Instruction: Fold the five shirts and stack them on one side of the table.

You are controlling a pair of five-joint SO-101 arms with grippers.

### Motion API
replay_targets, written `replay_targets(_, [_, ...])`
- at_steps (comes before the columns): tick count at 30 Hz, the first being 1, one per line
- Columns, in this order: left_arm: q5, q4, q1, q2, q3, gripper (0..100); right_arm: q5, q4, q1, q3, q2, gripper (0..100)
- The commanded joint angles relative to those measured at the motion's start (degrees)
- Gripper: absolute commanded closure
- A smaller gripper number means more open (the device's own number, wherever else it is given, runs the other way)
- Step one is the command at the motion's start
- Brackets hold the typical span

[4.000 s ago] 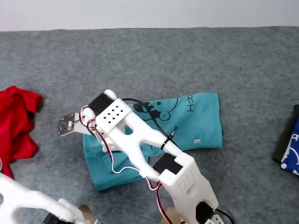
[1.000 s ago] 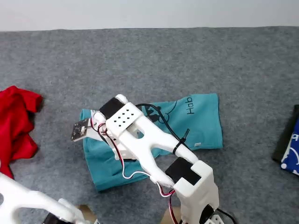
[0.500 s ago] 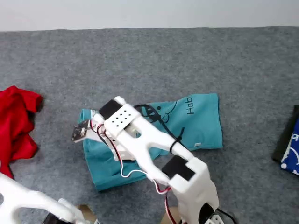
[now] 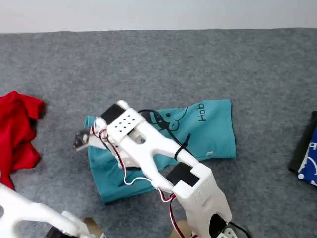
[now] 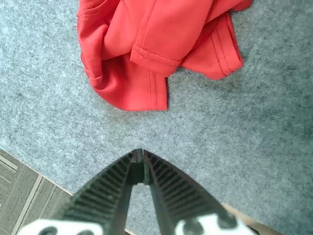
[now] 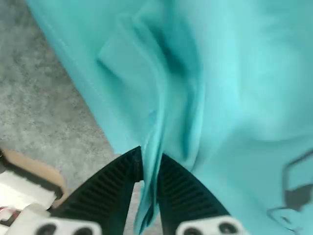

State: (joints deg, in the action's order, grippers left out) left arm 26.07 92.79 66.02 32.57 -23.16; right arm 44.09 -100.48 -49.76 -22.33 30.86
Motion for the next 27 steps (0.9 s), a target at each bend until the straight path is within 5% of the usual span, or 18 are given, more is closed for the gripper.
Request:
replay_targets(1, [0.4,-0.7,-0.1,1.5,0.4,100,1.0,-2.3,-0.2,-4.9,-3.1,98.8])
replay_targets(13, [0.4,-0.9,-0.1,1.5,0.5,100,1.0,-2.4,1.4,-4.7,-7.3,98.8])
replay_targets(27, [0.4,-0.9,-0.1,1.5,0.6,100,2.1,-2.3,-7.9,10.0,-17.0,98.8])
